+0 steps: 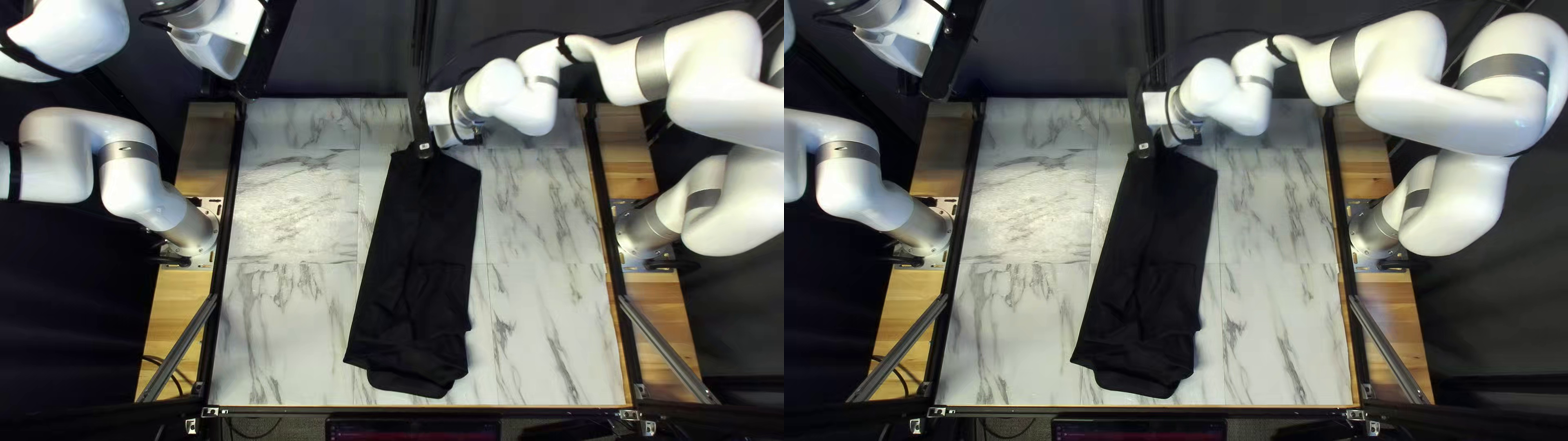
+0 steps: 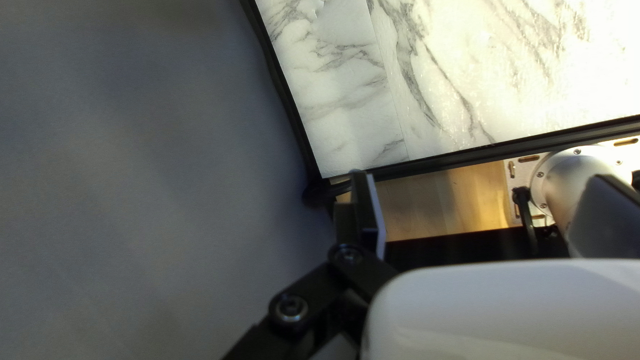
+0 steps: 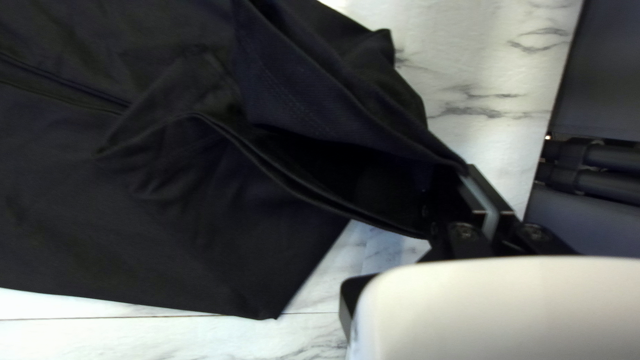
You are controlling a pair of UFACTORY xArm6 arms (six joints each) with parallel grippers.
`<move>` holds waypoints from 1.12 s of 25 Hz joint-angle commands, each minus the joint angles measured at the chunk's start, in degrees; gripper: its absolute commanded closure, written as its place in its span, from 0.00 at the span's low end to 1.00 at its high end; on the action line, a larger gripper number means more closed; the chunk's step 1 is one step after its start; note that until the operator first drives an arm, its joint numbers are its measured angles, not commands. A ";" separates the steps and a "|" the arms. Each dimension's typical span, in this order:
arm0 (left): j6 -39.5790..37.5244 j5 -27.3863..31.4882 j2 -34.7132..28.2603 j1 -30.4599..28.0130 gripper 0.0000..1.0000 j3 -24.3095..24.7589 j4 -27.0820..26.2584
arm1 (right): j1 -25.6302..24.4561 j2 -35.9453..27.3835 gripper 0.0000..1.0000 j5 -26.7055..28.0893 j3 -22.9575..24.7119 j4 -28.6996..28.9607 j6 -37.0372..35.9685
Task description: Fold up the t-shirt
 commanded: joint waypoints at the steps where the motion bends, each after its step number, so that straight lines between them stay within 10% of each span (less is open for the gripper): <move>1: 0.00 0.00 0.00 0.00 0.00 0.00 0.00 | -1.73 1.58 1.00 -2.86 0.17 11.70 -13.71; 7: 0.00 0.00 0.00 0.00 0.00 0.00 0.00 | -3.96 2.17 1.00 -1.56 -0.54 28.07 -30.27; 17: 0.00 0.00 0.00 0.00 0.00 0.00 0.00 | -1.20 5.01 1.00 -3.74 -2.94 20.83 -22.60; 28: 0.00 0.00 0.00 0.00 0.00 0.00 0.00 | -4.55 4.41 1.00 -3.82 -0.74 32.26 -34.79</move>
